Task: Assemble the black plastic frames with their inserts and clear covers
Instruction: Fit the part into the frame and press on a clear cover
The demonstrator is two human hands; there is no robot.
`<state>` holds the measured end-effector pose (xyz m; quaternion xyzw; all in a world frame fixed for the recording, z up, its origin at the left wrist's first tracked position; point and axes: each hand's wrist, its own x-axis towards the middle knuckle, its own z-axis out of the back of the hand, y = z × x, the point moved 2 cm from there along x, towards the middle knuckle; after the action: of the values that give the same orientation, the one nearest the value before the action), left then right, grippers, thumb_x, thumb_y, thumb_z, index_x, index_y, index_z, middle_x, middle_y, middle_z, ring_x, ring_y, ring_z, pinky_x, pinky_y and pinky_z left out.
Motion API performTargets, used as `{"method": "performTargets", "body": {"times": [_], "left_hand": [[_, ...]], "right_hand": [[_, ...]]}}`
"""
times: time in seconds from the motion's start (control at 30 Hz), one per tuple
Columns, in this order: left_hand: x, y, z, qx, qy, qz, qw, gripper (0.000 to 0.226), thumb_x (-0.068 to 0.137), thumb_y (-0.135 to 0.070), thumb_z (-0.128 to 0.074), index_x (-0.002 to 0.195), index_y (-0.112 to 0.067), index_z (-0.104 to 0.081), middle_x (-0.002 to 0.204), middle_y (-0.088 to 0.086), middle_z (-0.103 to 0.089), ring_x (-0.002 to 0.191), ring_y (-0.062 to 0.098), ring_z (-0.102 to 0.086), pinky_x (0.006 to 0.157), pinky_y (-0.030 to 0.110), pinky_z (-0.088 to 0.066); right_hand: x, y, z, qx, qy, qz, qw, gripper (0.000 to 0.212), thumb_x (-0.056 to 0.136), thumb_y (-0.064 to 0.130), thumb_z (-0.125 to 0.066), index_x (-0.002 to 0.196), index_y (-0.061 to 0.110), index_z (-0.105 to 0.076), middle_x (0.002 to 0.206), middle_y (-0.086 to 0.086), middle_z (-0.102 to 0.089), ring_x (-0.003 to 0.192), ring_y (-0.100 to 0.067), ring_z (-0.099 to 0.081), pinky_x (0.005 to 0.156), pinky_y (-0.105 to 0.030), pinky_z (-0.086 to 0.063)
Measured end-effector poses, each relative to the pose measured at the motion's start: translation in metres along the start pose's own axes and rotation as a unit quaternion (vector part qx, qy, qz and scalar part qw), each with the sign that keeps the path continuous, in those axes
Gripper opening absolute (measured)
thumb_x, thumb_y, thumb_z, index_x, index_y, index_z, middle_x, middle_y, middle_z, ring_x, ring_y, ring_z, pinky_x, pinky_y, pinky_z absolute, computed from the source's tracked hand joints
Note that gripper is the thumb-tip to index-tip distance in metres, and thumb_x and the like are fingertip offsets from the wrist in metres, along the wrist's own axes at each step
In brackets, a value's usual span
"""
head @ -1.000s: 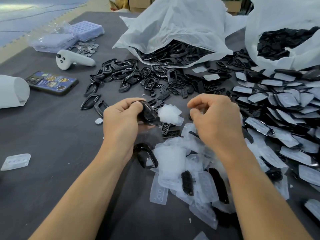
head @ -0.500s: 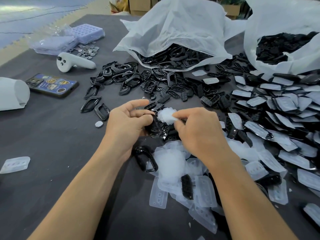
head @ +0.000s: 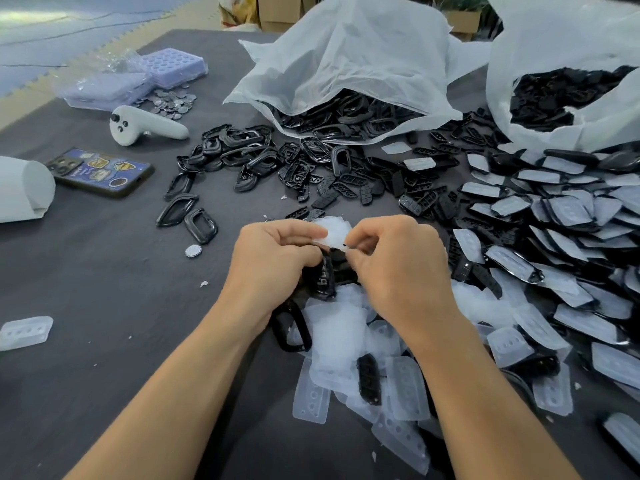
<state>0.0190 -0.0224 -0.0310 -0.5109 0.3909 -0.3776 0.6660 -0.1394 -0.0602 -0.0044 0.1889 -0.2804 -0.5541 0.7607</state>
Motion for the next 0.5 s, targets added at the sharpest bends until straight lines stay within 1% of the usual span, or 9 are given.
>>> {"method": "performTargets", "body": {"times": [0.1, 0.17, 0.23, 0.3, 0.37, 0.43, 0.47, 0.5], "left_hand": [[0.0000, -0.0003, 0.0014, -0.019, 0.006, 0.002, 1.000, 0.039, 0.080, 0.007, -0.073, 0.082, -0.031, -0.083, 0.083, 0.000, -0.081, 0.068, 0.011, -0.070, 0.057, 0.018, -0.051], [-0.0006, -0.0009, 0.0022, 0.004, 0.001, -0.031, 1.000, 0.037, 0.080, 0.002, -0.076, 0.083, -0.034, -0.082, 0.082, -0.004, -0.081, 0.069, 0.008, -0.071, 0.059, 0.015, -0.050], [-0.0021, -0.0017, 0.0006, 0.028, -0.002, -0.059, 0.998, 0.034, 0.081, -0.003, -0.080, 0.082, -0.038, -0.081, 0.081, -0.007, -0.080, 0.069, 0.005, -0.071, 0.061, 0.014, -0.050], [-0.0026, -0.0021, -0.0019, 0.036, 0.001, -0.069, 0.997, 0.033, 0.081, -0.006, -0.083, 0.081, -0.038, -0.081, 0.079, -0.008, -0.080, 0.070, 0.004, -0.072, 0.064, 0.015, -0.052], [-0.0025, -0.0017, -0.0020, 0.038, 0.015, -0.073, 0.997, 0.032, 0.081, -0.005, -0.084, 0.079, -0.037, -0.082, 0.077, -0.006, -0.080, 0.068, 0.004, -0.071, 0.066, 0.015, -0.053], [-0.0033, -0.0022, -0.0012, 0.046, 0.047, -0.073, 0.995, 0.034, 0.080, -0.001, -0.084, 0.076, -0.035, -0.083, 0.074, -0.005, -0.079, 0.065, 0.003, -0.069, 0.065, 0.014, -0.053], [-0.0035, -0.0022, -0.0003, 0.052, 0.052, -0.071, 0.995, 0.034, 0.079, 0.001, -0.084, 0.075, -0.033, -0.083, 0.074, -0.005, -0.079, 0.064, 0.002, -0.069, 0.064, 0.014, -0.053], [-0.0034, -0.0019, 0.0016, 0.052, 0.040, -0.066, 0.996, 0.033, 0.079, 0.001, -0.083, 0.076, -0.032, -0.083, 0.074, -0.005, -0.079, 0.065, 0.002, -0.069, 0.065, 0.016, -0.053]], "right_hand": [[0.0001, -0.0006, 0.0005, 0.002, -0.018, 0.002, 1.000, 0.011, 0.086, 0.024, -0.076, 0.076, 0.027, -0.075, 0.065, 0.008, -0.068, 0.073, -0.023, -0.064, 0.081, -0.042, -0.054], [0.0019, -0.0020, 0.0002, 0.022, -0.040, -0.021, 0.999, 0.010, 0.090, 0.028, -0.072, 0.081, 0.028, -0.074, 0.075, 0.007, -0.070, 0.080, -0.026, -0.064, 0.083, -0.043, -0.053], [0.0028, -0.0036, -0.0003, 0.054, -0.060, -0.048, 0.996, 0.010, 0.093, 0.032, -0.069, 0.085, 0.028, -0.071, 0.080, 0.004, -0.070, 0.083, -0.027, -0.064, 0.081, -0.043, -0.053], [0.0012, -0.0029, -0.0020, 0.077, -0.074, -0.049, 0.993, 0.013, 0.095, 0.032, -0.066, 0.084, 0.026, -0.066, 0.073, 0.006, -0.068, 0.075, -0.024, -0.064, 0.075, -0.040, -0.051], [-0.0002, -0.0005, -0.0048, 0.088, -0.071, -0.040, 0.993, 0.017, 0.098, 0.031, -0.064, 0.083, 0.026, -0.059, 0.064, 0.006, -0.065, 0.067, -0.022, -0.061, 0.067, -0.037, -0.048], [0.0010, -0.0017, -0.0055, 0.126, -0.074, -0.033, 0.989, 0.019, 0.100, 0.028, -0.062, 0.083, 0.025, -0.056, 0.063, 0.005, -0.065, 0.063, -0.019, -0.062, 0.062, -0.036, -0.049], [0.0025, -0.0040, -0.0044, 0.145, -0.078, -0.028, 0.986, 0.018, 0.100, 0.025, -0.062, 0.083, 0.025, -0.056, 0.064, 0.003, -0.066, 0.062, -0.018, -0.064, 0.062, -0.037, -0.051], [0.0042, -0.0069, -0.0024, 0.152, -0.082, -0.020, 0.985, 0.017, 0.100, 0.022, -0.063, 0.084, 0.024, -0.057, 0.064, 0.002, -0.067, 0.061, -0.018, -0.065, 0.062, -0.038, -0.053]]}}
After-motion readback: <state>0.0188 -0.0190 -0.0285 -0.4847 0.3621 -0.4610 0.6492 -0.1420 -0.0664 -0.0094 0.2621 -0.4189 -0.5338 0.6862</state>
